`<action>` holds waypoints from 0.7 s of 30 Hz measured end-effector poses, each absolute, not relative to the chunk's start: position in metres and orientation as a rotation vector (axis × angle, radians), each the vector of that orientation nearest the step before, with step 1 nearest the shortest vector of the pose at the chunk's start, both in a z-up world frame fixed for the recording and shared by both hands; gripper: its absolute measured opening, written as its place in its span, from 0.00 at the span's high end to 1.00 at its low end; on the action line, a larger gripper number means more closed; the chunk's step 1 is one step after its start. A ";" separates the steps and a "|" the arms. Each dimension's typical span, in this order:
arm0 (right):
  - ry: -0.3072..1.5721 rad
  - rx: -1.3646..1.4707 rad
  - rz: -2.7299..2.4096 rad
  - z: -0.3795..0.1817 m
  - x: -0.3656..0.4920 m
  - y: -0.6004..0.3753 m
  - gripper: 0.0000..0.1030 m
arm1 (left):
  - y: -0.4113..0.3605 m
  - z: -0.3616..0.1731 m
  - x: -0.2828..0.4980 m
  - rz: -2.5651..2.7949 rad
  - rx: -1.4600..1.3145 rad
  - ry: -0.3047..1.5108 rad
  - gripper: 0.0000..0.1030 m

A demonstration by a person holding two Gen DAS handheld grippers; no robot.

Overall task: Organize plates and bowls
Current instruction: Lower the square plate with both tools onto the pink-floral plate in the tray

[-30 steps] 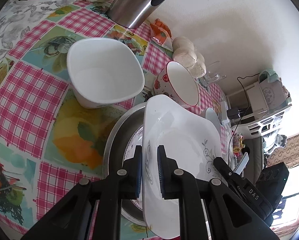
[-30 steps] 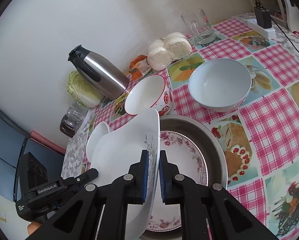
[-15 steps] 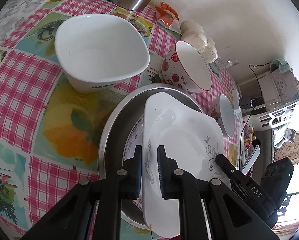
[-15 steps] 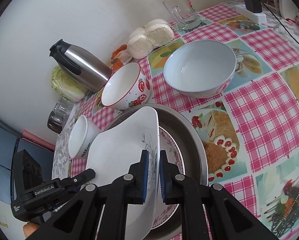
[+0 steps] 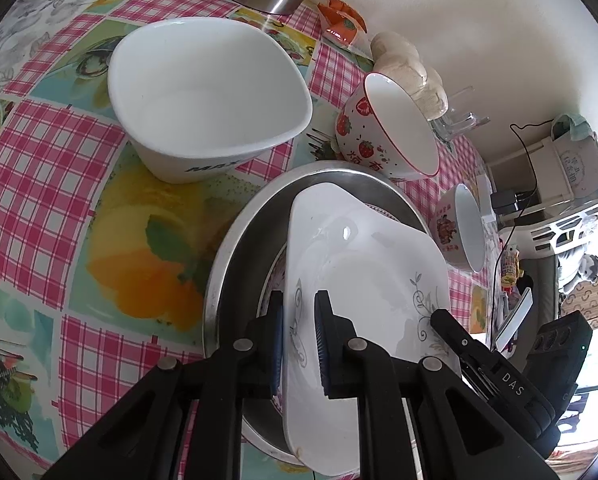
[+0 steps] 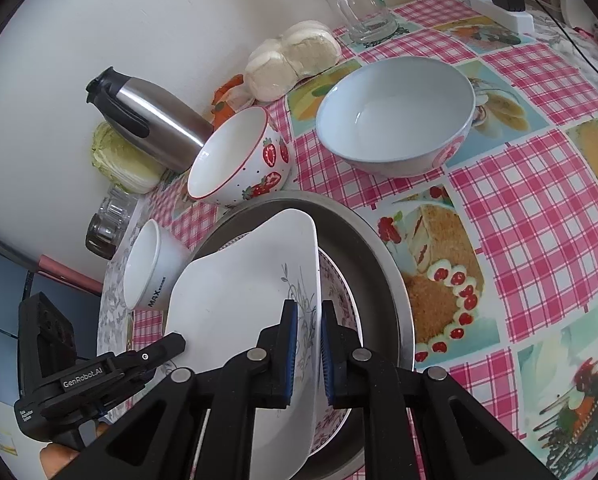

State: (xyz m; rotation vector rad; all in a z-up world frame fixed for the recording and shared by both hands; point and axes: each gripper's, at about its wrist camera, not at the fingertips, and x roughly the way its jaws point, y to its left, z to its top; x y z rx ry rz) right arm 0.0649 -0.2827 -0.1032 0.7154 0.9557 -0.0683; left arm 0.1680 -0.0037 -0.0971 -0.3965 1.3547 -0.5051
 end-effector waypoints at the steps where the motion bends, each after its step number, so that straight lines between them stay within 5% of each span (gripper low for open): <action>1: 0.958 0.716 -0.068 -0.104 0.066 -0.283 0.87 | -0.004 -0.097 0.168 -0.504 -0.394 1.356 0.87; 21: 0.990 0.680 -0.095 -0.112 0.071 -0.282 0.86 | -0.015 -0.105 0.169 -0.474 -0.356 1.370 0.87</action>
